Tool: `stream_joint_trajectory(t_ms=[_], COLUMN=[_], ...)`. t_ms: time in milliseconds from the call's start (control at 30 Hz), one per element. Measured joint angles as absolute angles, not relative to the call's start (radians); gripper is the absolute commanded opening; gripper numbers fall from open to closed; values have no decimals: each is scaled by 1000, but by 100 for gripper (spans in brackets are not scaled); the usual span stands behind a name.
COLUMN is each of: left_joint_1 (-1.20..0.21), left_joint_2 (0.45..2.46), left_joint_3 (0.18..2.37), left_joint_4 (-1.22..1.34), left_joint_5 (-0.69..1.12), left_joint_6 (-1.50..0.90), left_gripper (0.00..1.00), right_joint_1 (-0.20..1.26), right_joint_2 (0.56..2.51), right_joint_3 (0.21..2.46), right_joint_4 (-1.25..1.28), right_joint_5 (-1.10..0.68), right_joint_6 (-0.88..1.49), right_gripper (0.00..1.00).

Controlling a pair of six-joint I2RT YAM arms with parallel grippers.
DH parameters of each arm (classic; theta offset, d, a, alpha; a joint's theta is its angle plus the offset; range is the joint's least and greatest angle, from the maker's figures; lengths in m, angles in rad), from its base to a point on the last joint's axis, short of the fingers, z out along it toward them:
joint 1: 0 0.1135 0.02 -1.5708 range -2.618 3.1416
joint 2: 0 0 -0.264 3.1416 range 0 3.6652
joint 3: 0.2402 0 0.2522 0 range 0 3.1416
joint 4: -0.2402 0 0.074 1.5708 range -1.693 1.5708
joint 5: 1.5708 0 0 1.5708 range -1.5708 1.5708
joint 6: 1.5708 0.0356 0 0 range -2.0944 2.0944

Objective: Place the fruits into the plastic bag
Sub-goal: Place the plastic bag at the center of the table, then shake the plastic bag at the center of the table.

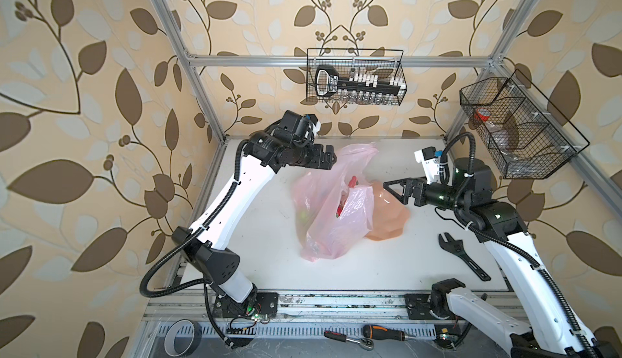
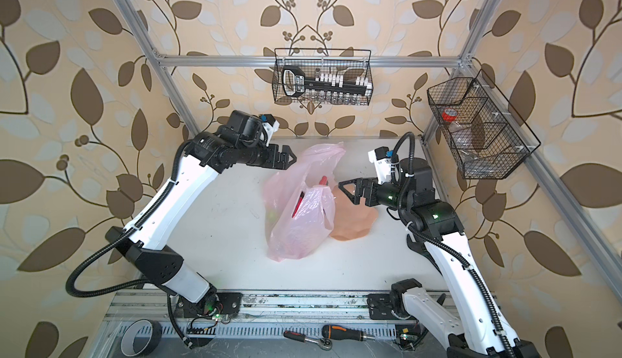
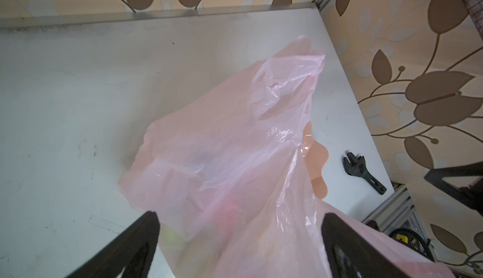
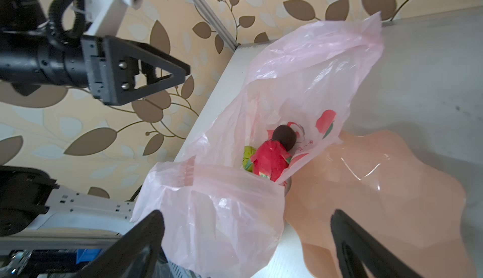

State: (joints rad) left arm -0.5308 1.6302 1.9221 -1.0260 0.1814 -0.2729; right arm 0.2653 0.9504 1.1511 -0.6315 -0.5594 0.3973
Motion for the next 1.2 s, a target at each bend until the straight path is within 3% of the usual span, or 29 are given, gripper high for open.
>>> stream_joint_trajectory(t_ms=[333, 633, 767, 867, 967, 1100, 1200], left_joint_1=[-597, -643, -654, -655, -655, -653, -644], left_joint_2=[1760, 1857, 1892, 1901, 1901, 1901, 1897], left_joint_3=[2057, 2145, 2145, 2143, 2134, 2117, 2115], left_joint_4=[-1141, -1209, -1245, -1256, -1251, -1249, -1250], left_joint_5=[183, 175, 149, 139, 123, 100, 91], left_joint_6=[-293, -293, -289, -282, -276, -268, -262], left_gripper=[99, 99, 93, 76, 50, 33, 17], right_joint_1=[488, 510, 511, 516, 522, 522, 522], right_joint_2=[1038, 1064, 1103, 1123, 1132, 1148, 1160], right_joint_3=[1179, 1208, 1228, 1246, 1250, 1250, 1252], right_joint_4=[-610, -630, -636, -632, -628, -624, -617], right_joint_5=[-482, -404, -399, -400, -401, -424, -448], right_joint_6=[434, 409, 400, 397, 391, 385, 383], right_gripper=[100, 100, 100, 97, 86, 65, 37])
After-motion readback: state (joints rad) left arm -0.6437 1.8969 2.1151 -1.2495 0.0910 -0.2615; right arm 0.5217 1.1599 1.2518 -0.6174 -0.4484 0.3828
